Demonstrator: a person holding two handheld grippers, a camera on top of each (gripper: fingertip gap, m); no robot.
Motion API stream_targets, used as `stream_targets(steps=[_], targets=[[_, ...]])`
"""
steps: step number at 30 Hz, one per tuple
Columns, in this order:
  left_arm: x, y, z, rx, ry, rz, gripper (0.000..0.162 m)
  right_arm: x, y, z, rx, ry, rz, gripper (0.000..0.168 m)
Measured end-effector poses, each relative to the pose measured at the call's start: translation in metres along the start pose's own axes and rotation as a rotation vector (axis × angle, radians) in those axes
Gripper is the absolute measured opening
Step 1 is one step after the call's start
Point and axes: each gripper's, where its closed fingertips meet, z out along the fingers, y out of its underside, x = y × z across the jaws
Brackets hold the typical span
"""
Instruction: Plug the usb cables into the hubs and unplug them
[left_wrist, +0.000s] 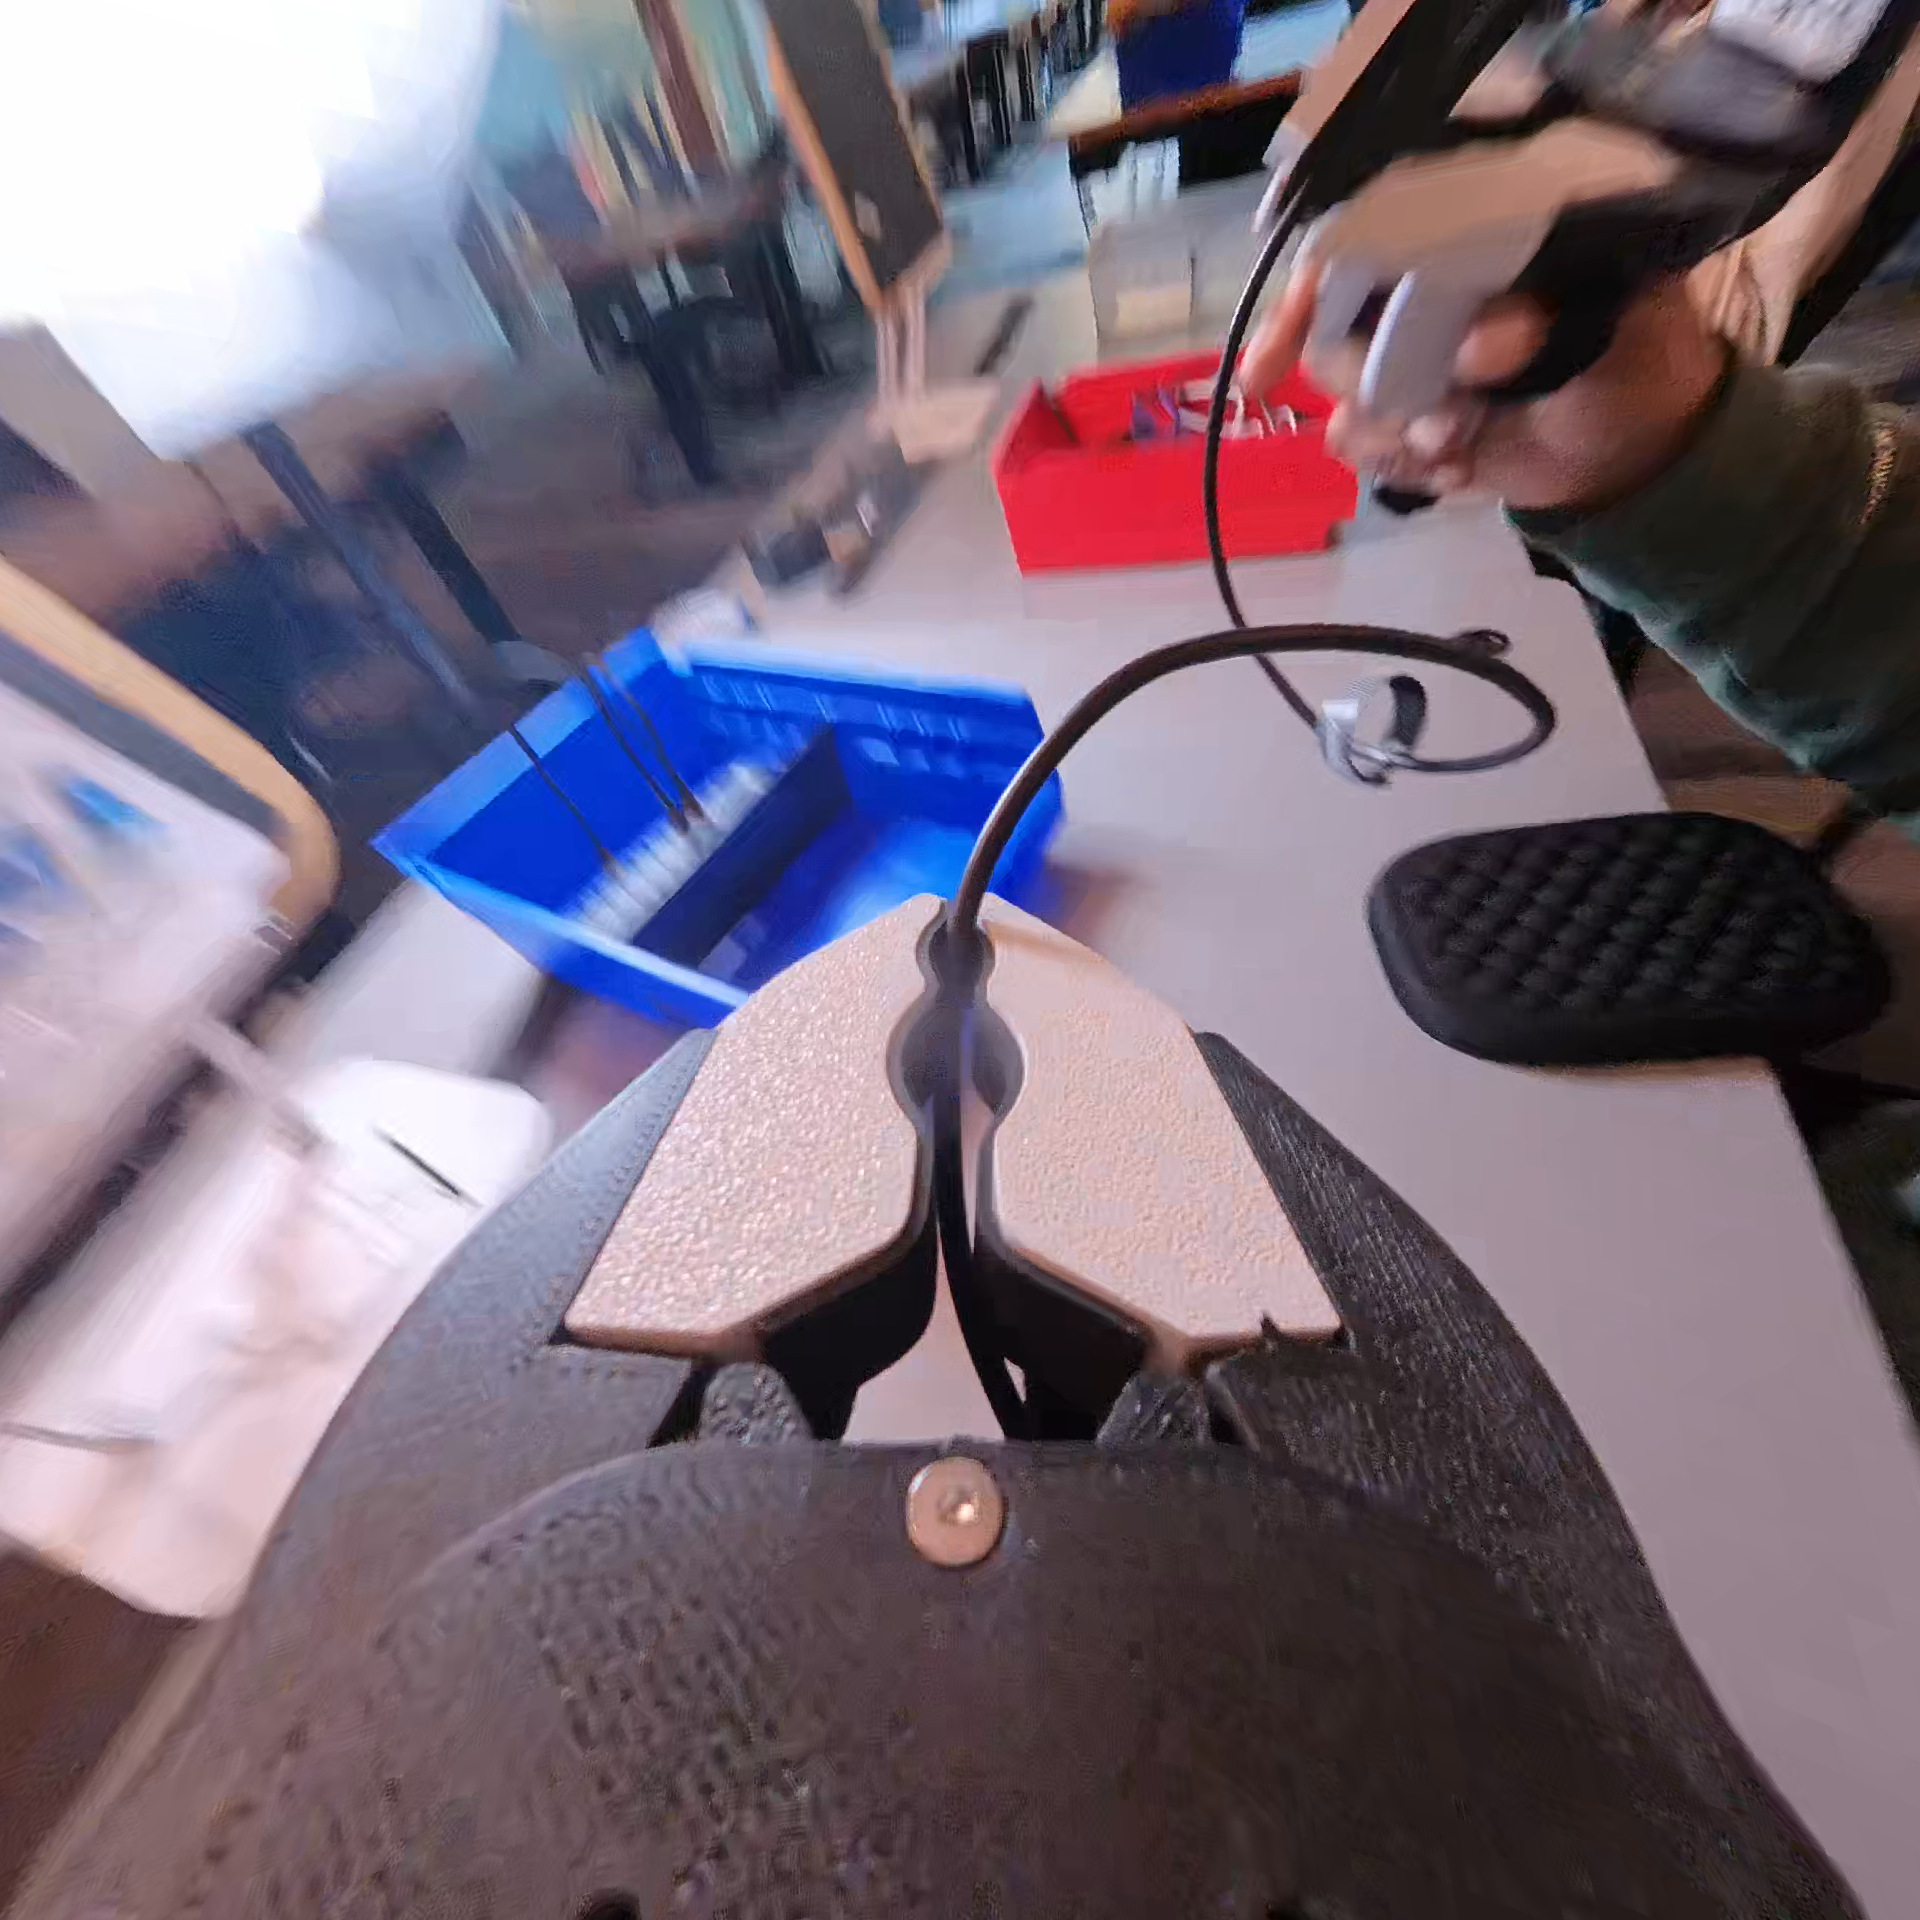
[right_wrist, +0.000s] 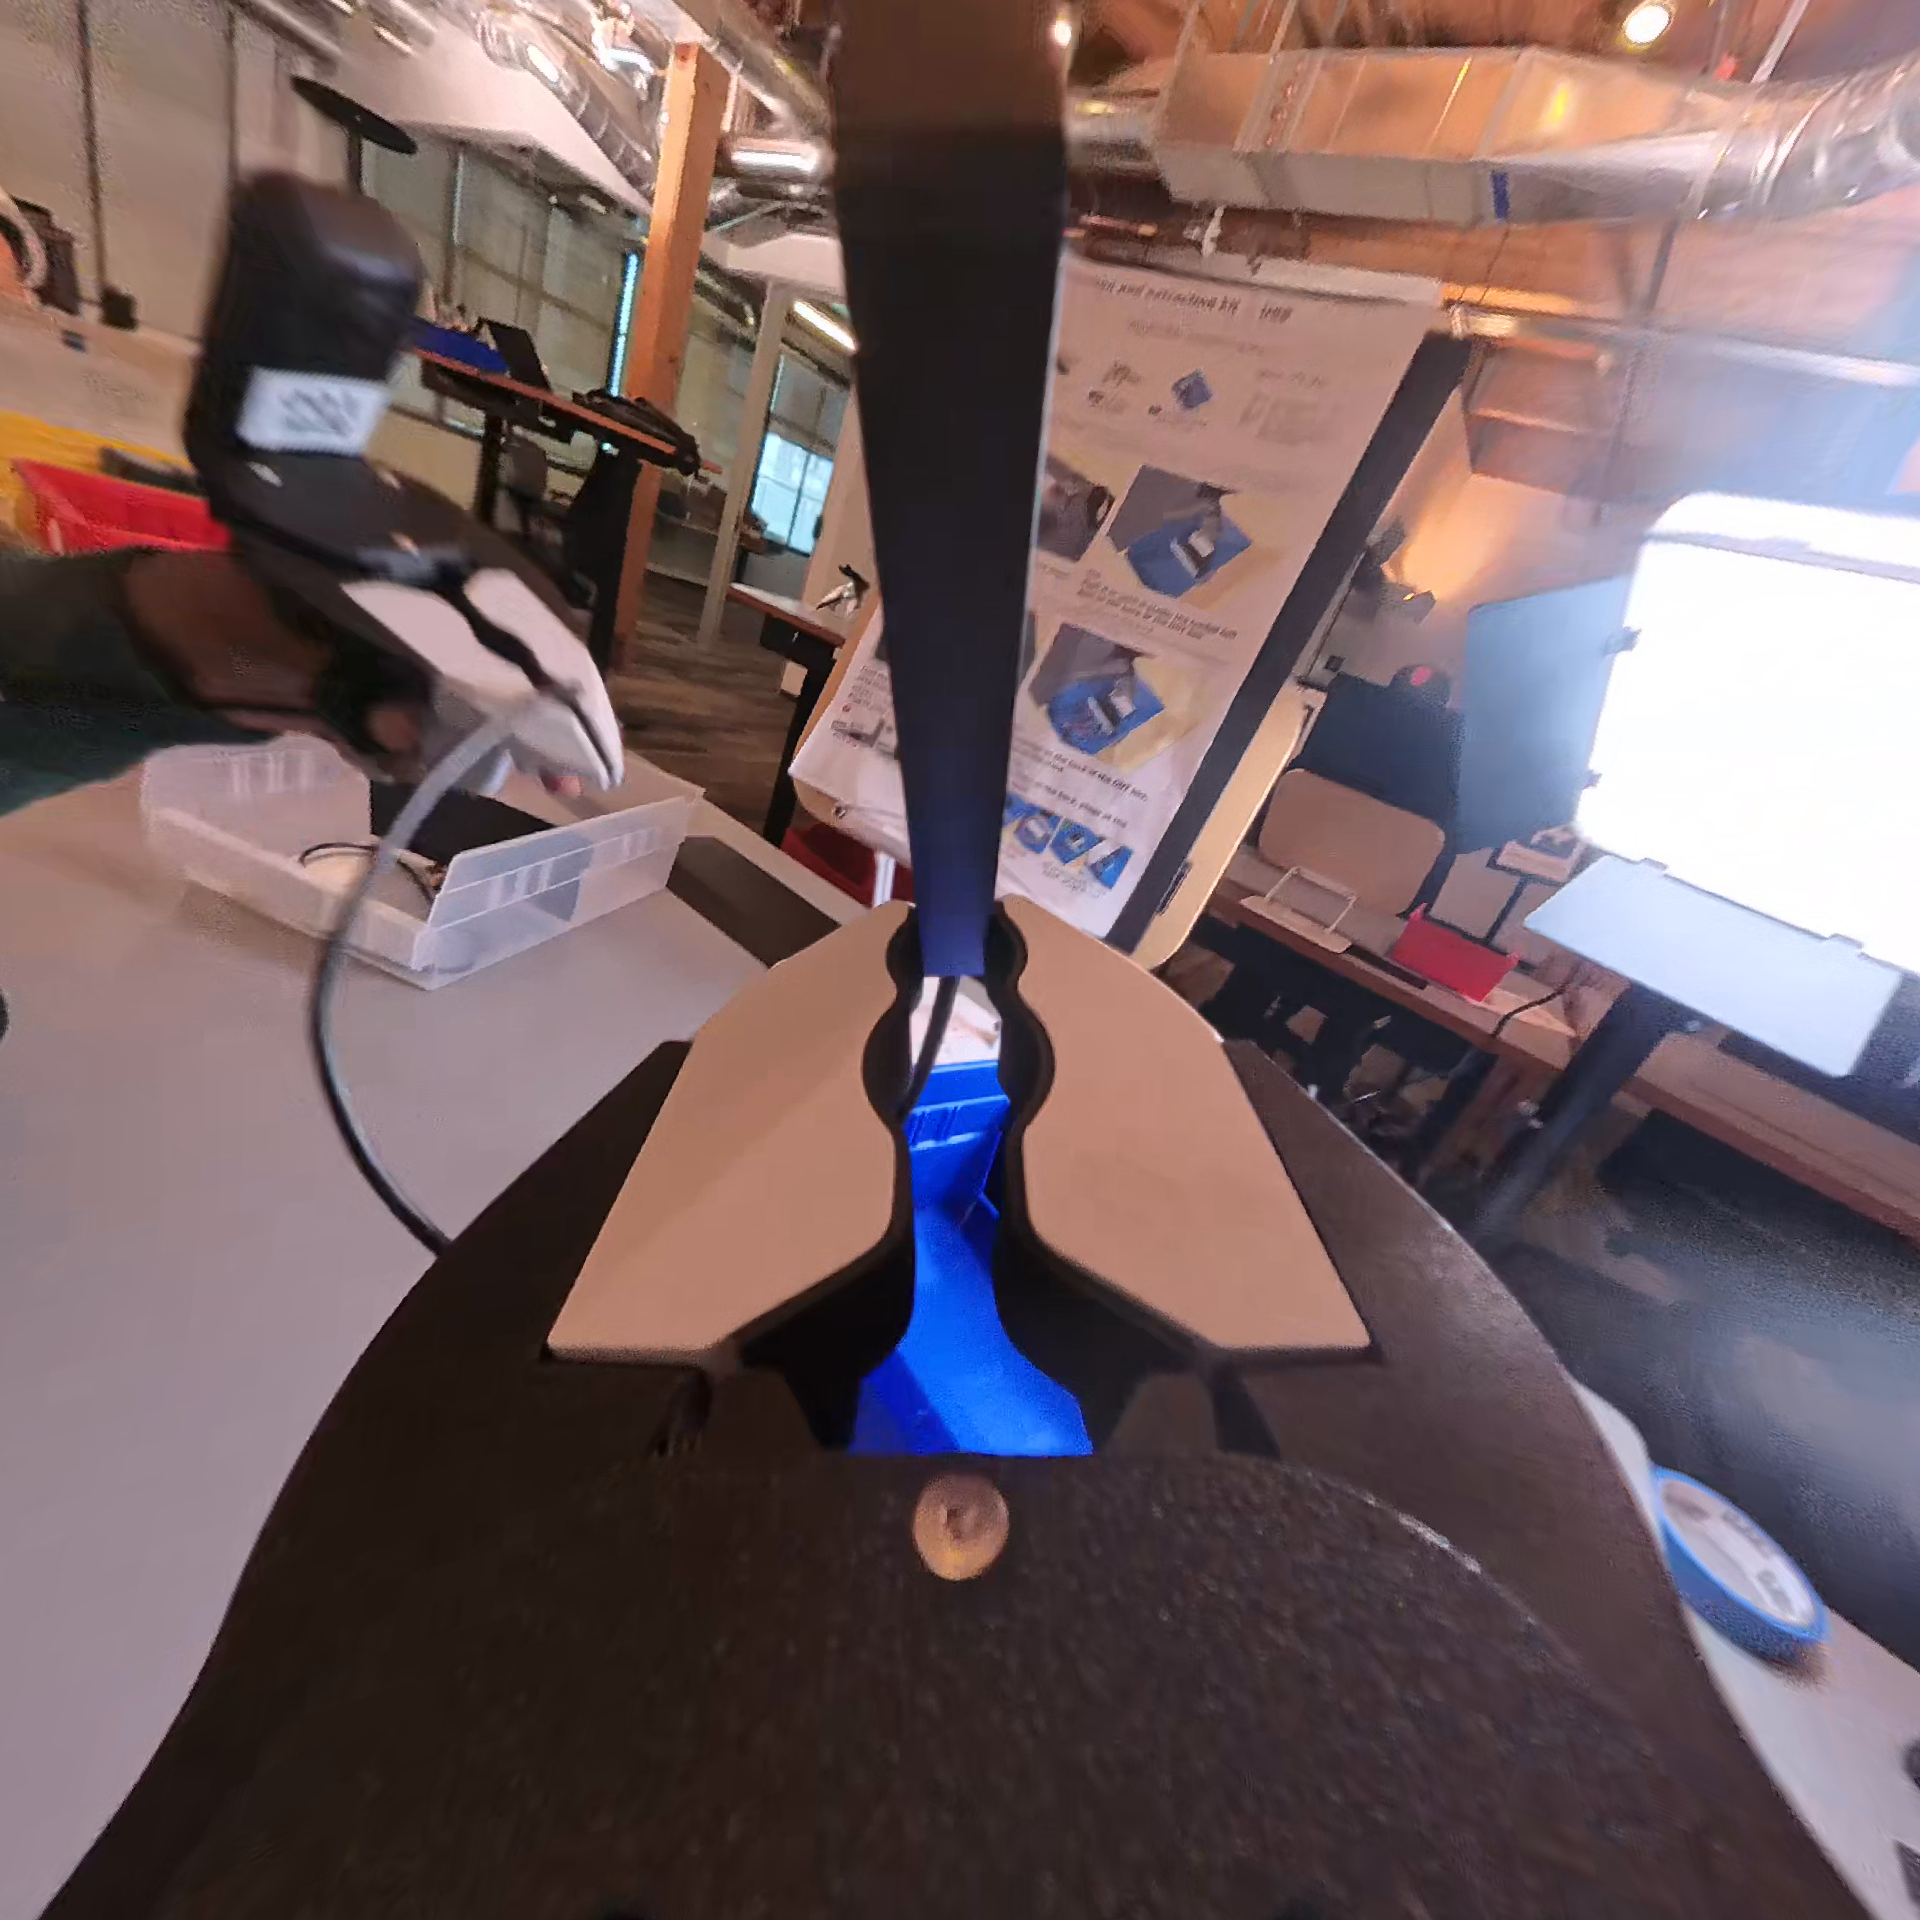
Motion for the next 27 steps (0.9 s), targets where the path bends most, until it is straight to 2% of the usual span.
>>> stream_targets(steps=[2,3,4,5,6,7,9,11,15,19,22,24,27], targets=[[0.006,0.063,0.024,-0.114,0.07,-0.22,0.0,-0.01,0.016,0.007,-0.034,-0.037,0.023,0.011],[0.012,0.09,0.031,-0.174,0.108,-0.273,0.0,-0.016,0.023,0.011,-0.049,-0.058,0.033,0.011],[0.014,0.111,0.033,-0.229,0.11,-0.28,0.017,-0.024,0.03,0.015,-0.06,-0.083,0.043,0.011],[0.014,0.129,0.032,-0.281,0.091,-0.235,0.025,-0.031,0.036,0.018,-0.067,-0.109,0.05,0.011],[0.015,0.141,0.028,-0.316,0.076,-0.163,0.023,-0.04,0.041,0.022,-0.072,-0.138,0.056,0.011],[0.016,0.148,0.023,-0.339,0.069,-0.117,0.028,-0.047,0.047,0.025,-0.075,-0.161,0.06,0.011],[0.02,0.154,0.011,-0.37,0.083,-0.092,0.047,-0.059,0.056,0.03,-0.069,-0.207,0.068,0.012],[0.017,0.148,-0.002,-0.339,0.07,-0.074,0.054,-0.069,0.061,0.034,-0.032,-0.258,0.087,0.011],[0.004,0.11,-0.027,-0.111,0.034,-0.088,0.069,-0.091,0.067,0.044,0.038,-0.369,0.123,0.011],[0.003,0.062,-0.057,0.126,0.013,-0.03,0.066,-0.112,0.073,0.053,0.06,-0.444,0.135,0.011],[0.022,0.039,-0.073,0.238,0.125,-0.043,0.067,-0.119,0.078,0.059,0.052,-0.458,0.146,0.012],[0.036,0.038,-0.076,0.234,0.202,-0.048,0.074,-0.115,0.082,0.062,0.037,-0.437,0.153,0.012],[0.067,0.056,-0.074,0.133,0.381,-0.045,0.085,-0.102,0.09,0.066,0.007,-0.368,0.162,0.012]])
